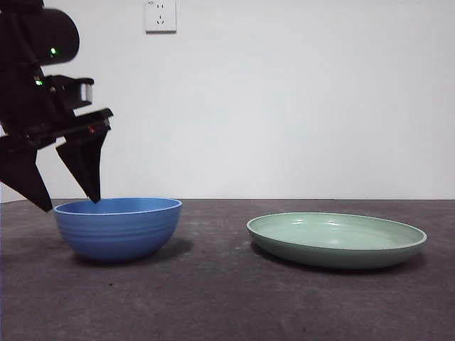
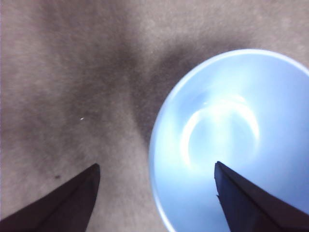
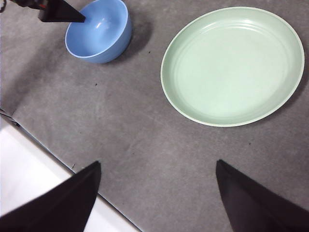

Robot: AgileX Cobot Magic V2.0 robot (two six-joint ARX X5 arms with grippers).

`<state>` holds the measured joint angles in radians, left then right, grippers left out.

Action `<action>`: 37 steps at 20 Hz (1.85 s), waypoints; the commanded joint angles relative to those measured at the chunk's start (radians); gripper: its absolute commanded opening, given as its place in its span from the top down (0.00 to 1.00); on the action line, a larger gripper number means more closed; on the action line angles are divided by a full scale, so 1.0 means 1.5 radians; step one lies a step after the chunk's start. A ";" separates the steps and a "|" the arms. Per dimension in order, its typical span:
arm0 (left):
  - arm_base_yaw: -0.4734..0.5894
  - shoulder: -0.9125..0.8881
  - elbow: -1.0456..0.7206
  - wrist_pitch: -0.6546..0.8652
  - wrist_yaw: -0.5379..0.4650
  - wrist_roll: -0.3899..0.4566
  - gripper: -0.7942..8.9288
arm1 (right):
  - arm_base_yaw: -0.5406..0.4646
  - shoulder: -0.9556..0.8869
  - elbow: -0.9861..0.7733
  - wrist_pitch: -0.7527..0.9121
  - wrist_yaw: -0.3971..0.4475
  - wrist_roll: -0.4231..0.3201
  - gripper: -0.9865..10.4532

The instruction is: Pick up the blue bowl, put it on the green plate, put it on desk

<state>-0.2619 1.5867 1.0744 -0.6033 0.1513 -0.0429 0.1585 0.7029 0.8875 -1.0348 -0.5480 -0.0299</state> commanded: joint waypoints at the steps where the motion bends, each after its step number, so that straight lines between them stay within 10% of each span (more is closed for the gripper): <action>1: -0.005 0.016 0.013 0.012 -0.004 0.004 0.57 | 0.003 0.005 0.012 0.006 -0.001 -0.003 0.58; 16: -0.005 0.036 0.013 0.001 -0.004 -0.002 0.91 | 0.003 0.005 0.012 0.006 -0.001 -0.003 0.58; 37: -0.196 0.050 0.224 -0.008 0.004 -0.099 0.91 | 0.003 0.005 0.012 0.006 -0.001 0.003 0.58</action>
<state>-0.5522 1.6360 1.3933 -0.6220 0.1558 -0.1715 0.1585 0.7029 0.8875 -1.0348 -0.5480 -0.0296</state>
